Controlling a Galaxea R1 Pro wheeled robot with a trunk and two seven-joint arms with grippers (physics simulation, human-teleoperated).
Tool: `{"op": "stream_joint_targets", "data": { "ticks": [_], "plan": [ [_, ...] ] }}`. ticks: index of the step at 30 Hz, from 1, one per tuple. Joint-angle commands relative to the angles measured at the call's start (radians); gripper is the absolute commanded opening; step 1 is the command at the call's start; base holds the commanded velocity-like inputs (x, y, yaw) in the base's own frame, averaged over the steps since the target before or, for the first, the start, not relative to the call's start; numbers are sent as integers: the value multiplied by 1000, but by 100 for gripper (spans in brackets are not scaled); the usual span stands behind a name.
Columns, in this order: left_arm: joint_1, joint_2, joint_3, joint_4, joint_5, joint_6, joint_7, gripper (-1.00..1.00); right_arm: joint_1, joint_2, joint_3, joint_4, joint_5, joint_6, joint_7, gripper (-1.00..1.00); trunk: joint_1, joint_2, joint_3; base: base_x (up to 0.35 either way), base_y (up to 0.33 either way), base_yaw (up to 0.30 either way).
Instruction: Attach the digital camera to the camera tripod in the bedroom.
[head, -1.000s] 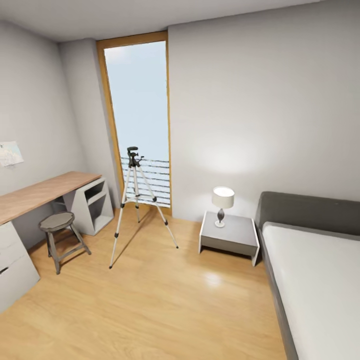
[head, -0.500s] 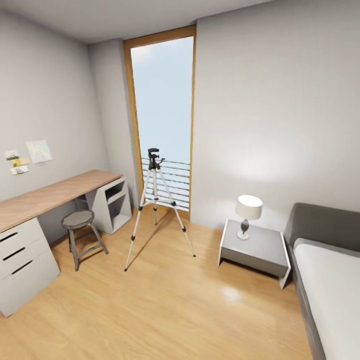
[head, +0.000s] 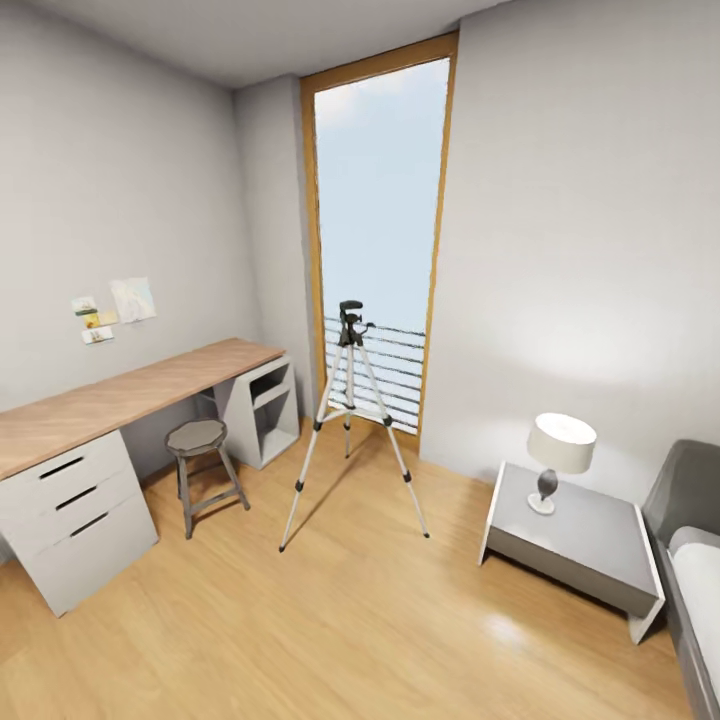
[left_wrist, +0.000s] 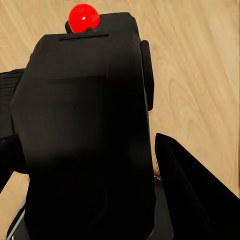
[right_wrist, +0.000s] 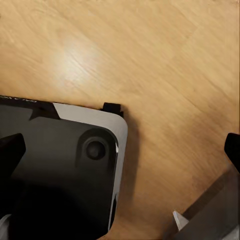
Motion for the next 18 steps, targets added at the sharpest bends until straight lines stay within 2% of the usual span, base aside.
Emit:
{"op": "stream_joint_targets", "data": {
  "ticks": [1, 6, 18],
  "plan": [
    [0, 0, -9, 0, 7, 2, 1, -100, -1, -1, -9, 3, 9, -3, 2, 100, 1, -1, 0, 326, 0, 252],
    [0, -1, -9, -1, 7, 2, 1, -100, -1, -1, -8, 3, 9, -3, 2, 100, 1, -1, 0, 326, 0, 120],
    [0, -1, -9, -2, 5, 1, 1, -100, -1, -2, -9, 3, 9, -10, 2, 100, 1, -1, 0, 326, 0, 15]
  ]
}}
